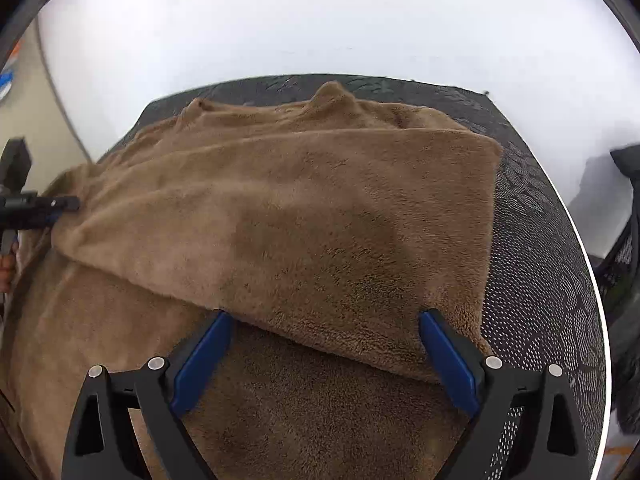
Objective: Fold clothes
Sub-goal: 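Fold the sleeve and side panel over the body with the left tool, release, then grasp the folded sleeve cuff again with the left tool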
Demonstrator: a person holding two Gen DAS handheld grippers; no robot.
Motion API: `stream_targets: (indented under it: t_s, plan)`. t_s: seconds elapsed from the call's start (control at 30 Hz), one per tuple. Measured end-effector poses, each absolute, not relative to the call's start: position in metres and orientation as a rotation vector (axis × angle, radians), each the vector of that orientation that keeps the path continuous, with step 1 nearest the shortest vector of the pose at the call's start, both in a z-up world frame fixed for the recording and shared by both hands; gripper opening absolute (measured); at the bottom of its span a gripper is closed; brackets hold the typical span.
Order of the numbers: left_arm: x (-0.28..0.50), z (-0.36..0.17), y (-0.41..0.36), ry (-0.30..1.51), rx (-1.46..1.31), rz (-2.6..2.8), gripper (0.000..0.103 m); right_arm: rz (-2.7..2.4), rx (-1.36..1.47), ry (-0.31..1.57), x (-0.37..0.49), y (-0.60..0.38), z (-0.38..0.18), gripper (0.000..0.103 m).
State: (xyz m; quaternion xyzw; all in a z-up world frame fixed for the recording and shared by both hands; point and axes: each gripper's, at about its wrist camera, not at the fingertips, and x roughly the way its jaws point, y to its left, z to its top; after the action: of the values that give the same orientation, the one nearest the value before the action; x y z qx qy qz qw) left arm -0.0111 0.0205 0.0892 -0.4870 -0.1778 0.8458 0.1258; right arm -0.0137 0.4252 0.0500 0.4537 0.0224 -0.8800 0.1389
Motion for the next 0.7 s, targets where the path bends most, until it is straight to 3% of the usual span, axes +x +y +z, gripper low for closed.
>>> stream_targets:
  t_s: [0.17,0.5,0.7]
  plan:
    - [-0.012,0.105,0.034,-0.463,-1.311,2.5,0.078,-2.611,1.218,-0.072,-0.025,0.421,0.081,0.097]
    - [-0.044,0.069,0.096,-0.291,-1.34,2.345,0.078,-2.498,1.321,0.296,-0.051,0.369,0.039,0.097]
    - [-0.041,0.068,0.103,-0.15,-1.309,2.389,0.078,-2.482,1.29,0.275,-0.041,0.38,0.035,0.099]
